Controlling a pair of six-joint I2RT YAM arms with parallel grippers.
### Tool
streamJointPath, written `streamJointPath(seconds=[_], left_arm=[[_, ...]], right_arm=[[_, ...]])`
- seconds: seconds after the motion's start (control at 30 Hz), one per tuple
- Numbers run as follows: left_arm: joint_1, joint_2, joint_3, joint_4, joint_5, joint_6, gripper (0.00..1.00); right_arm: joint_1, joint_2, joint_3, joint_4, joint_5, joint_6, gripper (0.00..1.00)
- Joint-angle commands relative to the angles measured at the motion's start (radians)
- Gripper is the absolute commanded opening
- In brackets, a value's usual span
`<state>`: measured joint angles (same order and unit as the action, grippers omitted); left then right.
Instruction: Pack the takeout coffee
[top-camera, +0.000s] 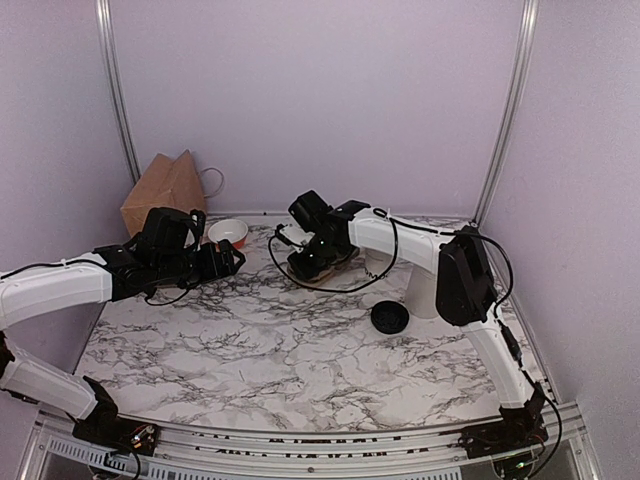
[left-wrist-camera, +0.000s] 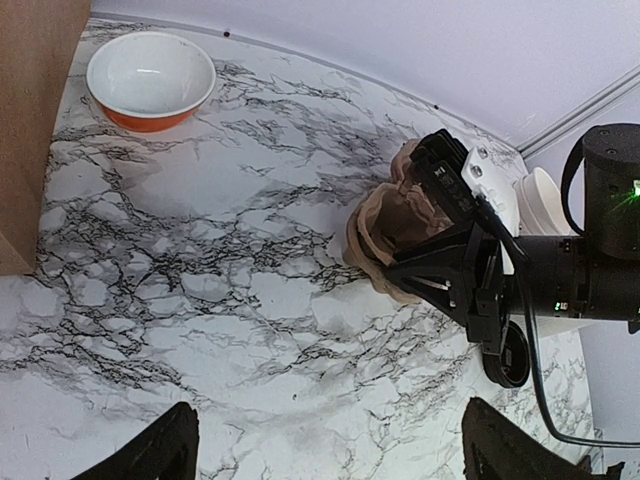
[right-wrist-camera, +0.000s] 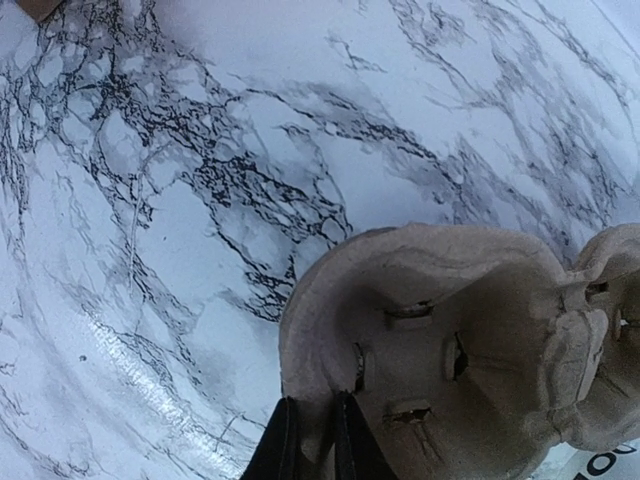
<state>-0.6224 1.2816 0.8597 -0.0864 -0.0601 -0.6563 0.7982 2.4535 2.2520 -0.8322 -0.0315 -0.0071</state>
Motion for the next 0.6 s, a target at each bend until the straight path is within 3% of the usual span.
streamJointPath(seconds=[0.0,0.37,0.57], left_arm=[[0.004,0.006,-0.019,0.024,0.012,-0.016,0.92],[0.004,0.028,-0.030,0.049,0.034,-0.038,0.92],[0.004,0.037,-0.034,0.058,0.038,-0.044,0.92]], right_arm=[[0.007,0.004,0.037,-0.006,0.045,0.014,0.03],[0.074,-0.056,0.018,0.037,0.320,0.006,0.00],[0.086,-0.106,-0.016,0.088,0.389,0.004,0.00]])
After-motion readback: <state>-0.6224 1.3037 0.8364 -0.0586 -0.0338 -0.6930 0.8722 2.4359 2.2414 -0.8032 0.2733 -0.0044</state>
